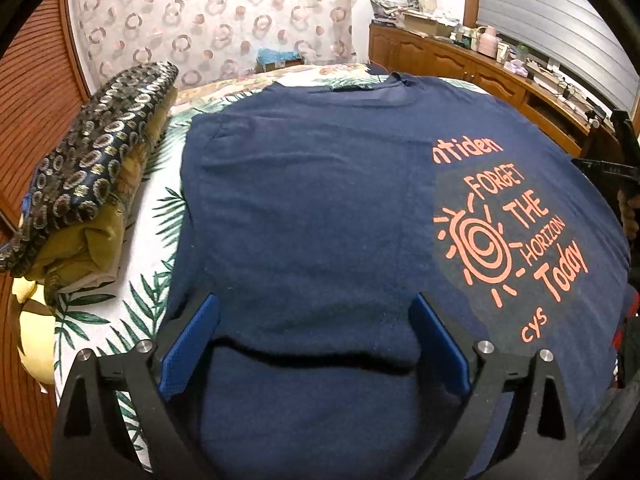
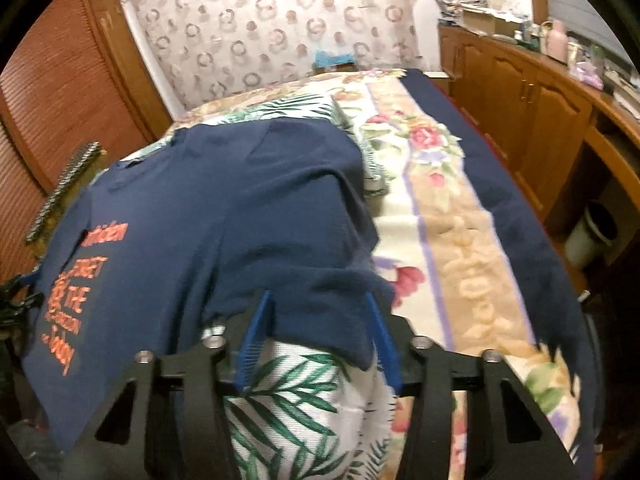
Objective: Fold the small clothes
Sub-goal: 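Grasp the opposite side edge of the shirt with the right tool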
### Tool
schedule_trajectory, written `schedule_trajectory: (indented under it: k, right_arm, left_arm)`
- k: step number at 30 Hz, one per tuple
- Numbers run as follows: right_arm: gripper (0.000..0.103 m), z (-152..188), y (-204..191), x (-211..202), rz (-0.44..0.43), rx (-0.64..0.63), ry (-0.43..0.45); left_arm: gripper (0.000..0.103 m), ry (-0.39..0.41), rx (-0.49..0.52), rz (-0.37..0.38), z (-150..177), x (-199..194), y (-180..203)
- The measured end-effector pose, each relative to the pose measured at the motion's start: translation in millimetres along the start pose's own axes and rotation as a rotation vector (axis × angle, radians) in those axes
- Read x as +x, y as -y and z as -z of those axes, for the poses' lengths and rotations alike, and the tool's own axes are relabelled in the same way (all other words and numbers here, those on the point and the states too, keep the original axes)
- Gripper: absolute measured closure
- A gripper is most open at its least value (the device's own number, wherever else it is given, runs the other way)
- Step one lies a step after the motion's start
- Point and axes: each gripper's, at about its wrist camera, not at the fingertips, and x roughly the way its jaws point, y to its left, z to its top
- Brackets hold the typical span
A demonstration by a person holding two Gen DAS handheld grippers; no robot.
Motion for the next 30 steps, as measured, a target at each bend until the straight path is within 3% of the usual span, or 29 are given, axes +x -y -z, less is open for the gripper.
schedule_trajectory:
  k: [3,5,7,9,13,19,23,30]
  right_arm:
    - [0.077,-0.9,-9.1,-2.8,0.044,-0.053,0.001]
    - [0.095,-3.9,-15.6,-1.9,0.094,-0.092,0.004]
    - [0.097,-5.5,-19.9,-1.2,0.101,-0.114,0.008]
    - [0.098,-7.0,-25.1,-5.7,0.122,-0.138,0.033]
    - [0.098,-12.2,-44.4,-18.8,0.118,-0.176,0.108]
    - [0.098,-9.9,-90.7,-26.2,0.056,-0.265,0.166]
    - [0.098,-2.2,-111.6,-22.3,0.022,-0.308,0.147]
    - [0.098,12.9,-116.7,2.5,0.005,-0.322,0.051]
  left_arm:
    - [0.007,0.046,-0.002,-0.018,-0.1,-9.4,2.6]
    - [0.007,0.085,-0.019,-0.012,-2.1,-19.6,4.1]
    - [0.008,0.120,-0.029,0.001,-4.0,-29.1,6.8]
    - [0.008,0.173,-0.028,0.003,-6.1,-41.9,12.6]
    - [0.008,0.207,-0.027,0.001,-9.6,-51.4,22.8]
    - [0.008,0.240,-0.020,0.067,-14.7,-61.2,42.0]
    - [0.008,0.265,-0.031,0.109,-15.7,-68.2,52.6]
    - [0.008,0.288,-0.021,0.103,-14.3,-74.8,62.5]
